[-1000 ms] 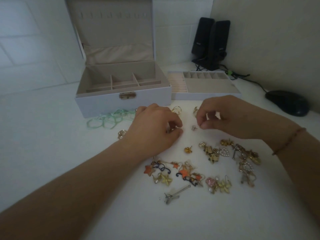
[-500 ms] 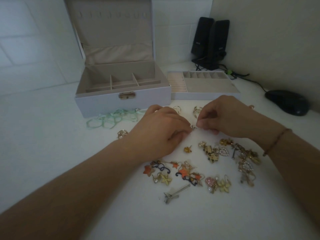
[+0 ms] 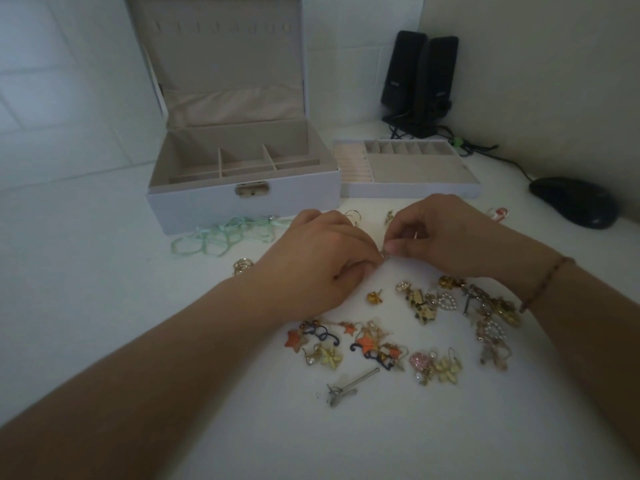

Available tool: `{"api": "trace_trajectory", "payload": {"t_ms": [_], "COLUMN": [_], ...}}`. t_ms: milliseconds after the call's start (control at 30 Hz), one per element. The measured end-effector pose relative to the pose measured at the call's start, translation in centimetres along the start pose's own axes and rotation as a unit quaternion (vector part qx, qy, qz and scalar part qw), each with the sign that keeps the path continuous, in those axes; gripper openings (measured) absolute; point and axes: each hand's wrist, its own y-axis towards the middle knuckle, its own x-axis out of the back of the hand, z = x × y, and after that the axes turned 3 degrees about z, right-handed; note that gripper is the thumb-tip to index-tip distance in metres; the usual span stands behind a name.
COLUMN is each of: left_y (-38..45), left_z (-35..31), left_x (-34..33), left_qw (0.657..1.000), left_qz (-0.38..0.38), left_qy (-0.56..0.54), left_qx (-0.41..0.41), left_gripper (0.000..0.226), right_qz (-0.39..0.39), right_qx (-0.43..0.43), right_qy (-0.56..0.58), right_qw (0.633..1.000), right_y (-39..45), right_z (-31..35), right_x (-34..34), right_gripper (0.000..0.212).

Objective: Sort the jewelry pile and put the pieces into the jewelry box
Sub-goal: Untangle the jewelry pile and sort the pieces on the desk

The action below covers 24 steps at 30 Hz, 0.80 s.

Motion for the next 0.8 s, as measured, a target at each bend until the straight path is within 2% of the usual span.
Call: {"api": "trace_trajectory", "payload": {"t_ms": [233,367,500,700,800], "left_y": [-0.2,-0.4,-0.6,-0.9,-1.0], "left_z": [0.2,0.4,0.3,-0.4,-0.5], "left_x": [0.3,0.8,1.5,1.5,1.5], "left_qw": [0.999,0.997,0.993,0.992,0.992], "left_qz": [-0.019,-0.022,0.02,0.041,0.037], "left_qy": [-0.031,-0.076,-0.109,-0.101,-0.098], "left_qx": [0.017,0.003,-0.036,-0.069,-0.073], "left_gripper": [0.026,0.022,0.02,0.017,0.016], "right_qz": [0.012,0.124,0.201,0.194,0.167], "right_qx": [0.009,0.063,0.09,0.089,0.084], "right_qy": [0.0,0.009,0.016,0.013,-0.005], "right_qw": [1.0,0.99,0.975,0.977,0.982], "right_y": [-0.6,-1.7,-1.7,-1.6,-1.7], "right_z": [-0.3,0.1,-0.1,0.0,-0.1], "right_x": [1.6,2.7,2.3,1.9,2.4], "right_gripper": [0.007,0.015,0.019,0.011,0.009]}}
